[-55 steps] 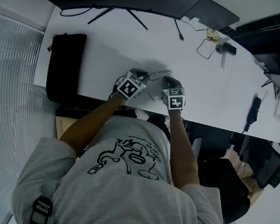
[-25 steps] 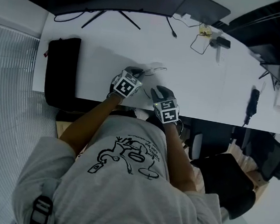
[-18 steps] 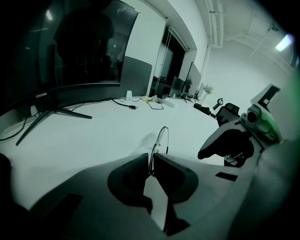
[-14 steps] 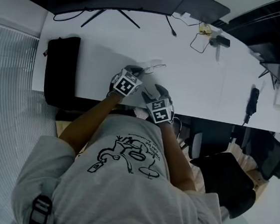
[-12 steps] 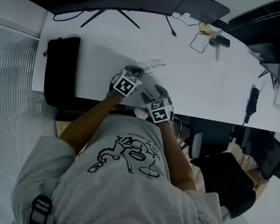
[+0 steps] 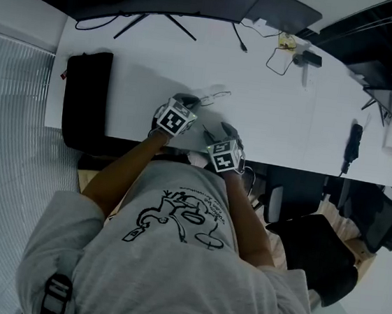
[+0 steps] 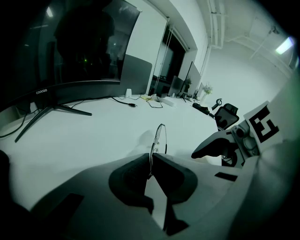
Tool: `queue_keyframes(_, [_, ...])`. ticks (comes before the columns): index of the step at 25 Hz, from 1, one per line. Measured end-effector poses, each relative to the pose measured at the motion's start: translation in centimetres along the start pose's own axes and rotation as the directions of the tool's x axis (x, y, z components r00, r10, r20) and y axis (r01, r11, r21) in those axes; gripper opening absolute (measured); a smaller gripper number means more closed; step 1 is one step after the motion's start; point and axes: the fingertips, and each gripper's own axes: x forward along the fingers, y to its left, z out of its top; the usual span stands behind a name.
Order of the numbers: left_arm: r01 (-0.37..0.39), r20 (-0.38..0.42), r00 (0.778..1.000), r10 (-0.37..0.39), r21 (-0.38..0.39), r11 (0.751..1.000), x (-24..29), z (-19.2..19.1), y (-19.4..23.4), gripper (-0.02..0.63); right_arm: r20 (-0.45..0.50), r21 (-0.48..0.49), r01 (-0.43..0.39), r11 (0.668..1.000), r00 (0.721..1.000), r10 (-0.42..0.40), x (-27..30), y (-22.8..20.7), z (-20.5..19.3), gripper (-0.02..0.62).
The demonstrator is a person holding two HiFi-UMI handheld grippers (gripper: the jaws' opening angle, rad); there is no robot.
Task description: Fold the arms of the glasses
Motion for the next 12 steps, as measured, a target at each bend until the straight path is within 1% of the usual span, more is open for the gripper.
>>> queue_keyframes(12, [0.041, -0.013, 0.999, -0.041, 0.014, 0.999, -0.1, -0.3, -0.5, 0.034, 0.002, 0.040, 0.029, 0.999, 1.000, -0.029, -0.2, -1.4, -0.4, 0.288])
